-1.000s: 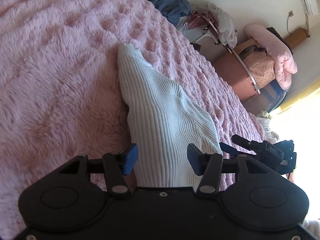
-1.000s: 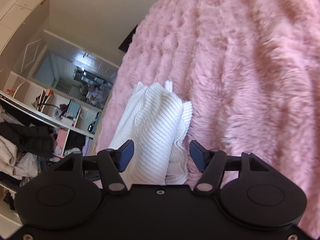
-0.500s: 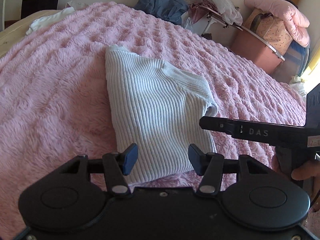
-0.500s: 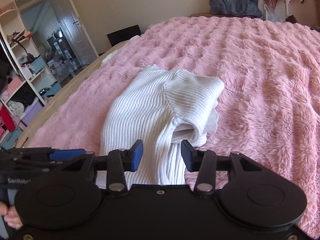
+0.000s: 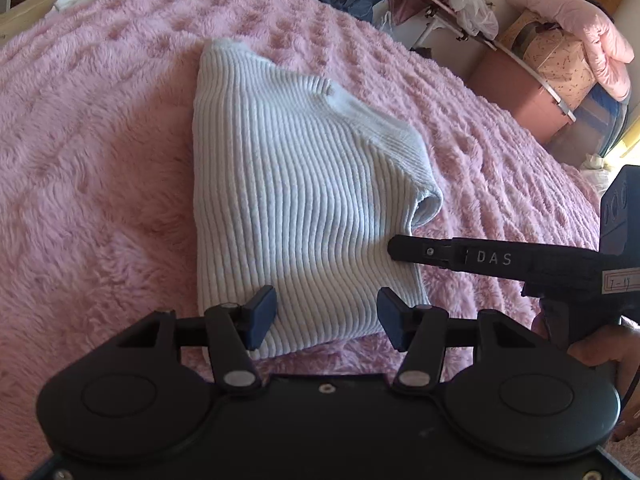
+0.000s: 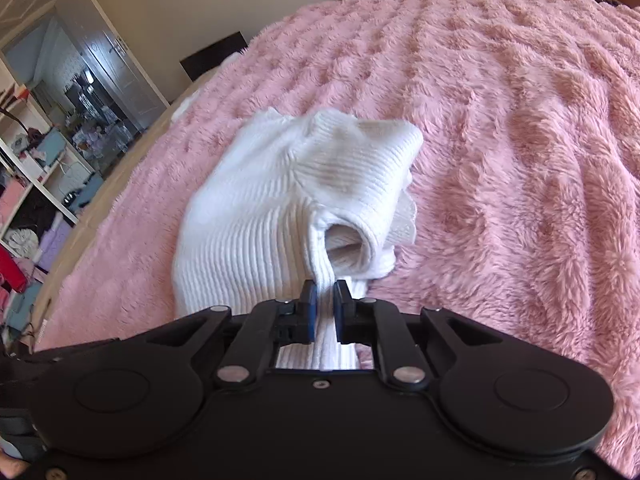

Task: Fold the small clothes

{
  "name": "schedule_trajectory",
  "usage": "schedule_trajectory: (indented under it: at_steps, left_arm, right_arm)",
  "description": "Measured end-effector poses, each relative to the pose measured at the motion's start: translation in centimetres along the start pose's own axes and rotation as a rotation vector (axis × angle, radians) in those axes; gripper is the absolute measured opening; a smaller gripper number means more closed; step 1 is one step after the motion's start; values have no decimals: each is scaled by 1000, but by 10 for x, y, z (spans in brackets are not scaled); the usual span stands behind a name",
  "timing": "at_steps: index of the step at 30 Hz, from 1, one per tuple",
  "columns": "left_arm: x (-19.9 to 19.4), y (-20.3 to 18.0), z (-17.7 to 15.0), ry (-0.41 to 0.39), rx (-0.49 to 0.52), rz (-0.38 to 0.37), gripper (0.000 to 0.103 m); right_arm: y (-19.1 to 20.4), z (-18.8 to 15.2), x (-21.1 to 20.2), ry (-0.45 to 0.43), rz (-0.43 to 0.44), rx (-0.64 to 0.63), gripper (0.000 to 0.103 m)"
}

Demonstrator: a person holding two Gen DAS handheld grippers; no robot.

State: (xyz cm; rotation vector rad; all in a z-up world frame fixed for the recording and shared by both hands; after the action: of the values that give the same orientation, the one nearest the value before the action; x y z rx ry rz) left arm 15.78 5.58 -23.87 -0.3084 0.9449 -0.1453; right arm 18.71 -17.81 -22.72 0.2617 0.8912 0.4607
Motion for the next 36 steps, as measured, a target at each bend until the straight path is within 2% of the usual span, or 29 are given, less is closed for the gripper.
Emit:
schedule_trajectory:
  at_steps: [3, 5, 7, 8, 10, 14, 18, 25, 28, 36]
  left_arm:
    - [-2, 2, -3, -15, -12, -9, 58]
    - [-14, -1, 0, -26, -18, 13, 58]
    - [-33, -5, 2, -39, -5, 80, 59]
    - [-43, -7, 3, -49, -2, 118, 59]
    - [-63, -11, 4, -60, -9, 179, 60]
    - [-100, -18, 0, -76, -14, 236, 60]
    - [-127, -29, -10, -76, 18, 296, 61]
    - [-164, -51, -45, -70, 49, 387, 62]
    - [-170, -54, -54, -58, 54, 388, 62]
    - [-179, -61, -71, -48, 46, 401, 63]
  right_arm:
    - [-8, -10, 9, -8, 4, 19, 10]
    - [-7, -11, 2, -27, 18, 36, 10]
    - [-2, -8, -13, -45, 25, 43, 20]
    - [3, -6, -22, -57, 24, 34, 22]
    - [17, -5, -44, -85, 9, 5, 22]
    - [48, -11, -81, -99, -71, -54, 24]
    - [78, -24, -110, -131, -127, -124, 48]
    - [108, -49, -143, -127, -178, -146, 54]
    - [112, -60, -153, -107, -209, -143, 57]
    - [122, -80, -162, -67, -203, -152, 61]
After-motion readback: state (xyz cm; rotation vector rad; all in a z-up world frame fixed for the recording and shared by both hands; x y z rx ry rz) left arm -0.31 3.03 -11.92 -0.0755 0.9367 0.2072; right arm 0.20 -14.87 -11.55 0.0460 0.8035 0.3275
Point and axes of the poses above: each gripper's, at about its wrist camera, not at the fingertips, and x roughly the way its jaws point, y to its left, z to its top, the point moved 2 cm from there along x, roughly the way its jaws point, and after that the axes turned 8 degrees about z, right-handed, at the moved point
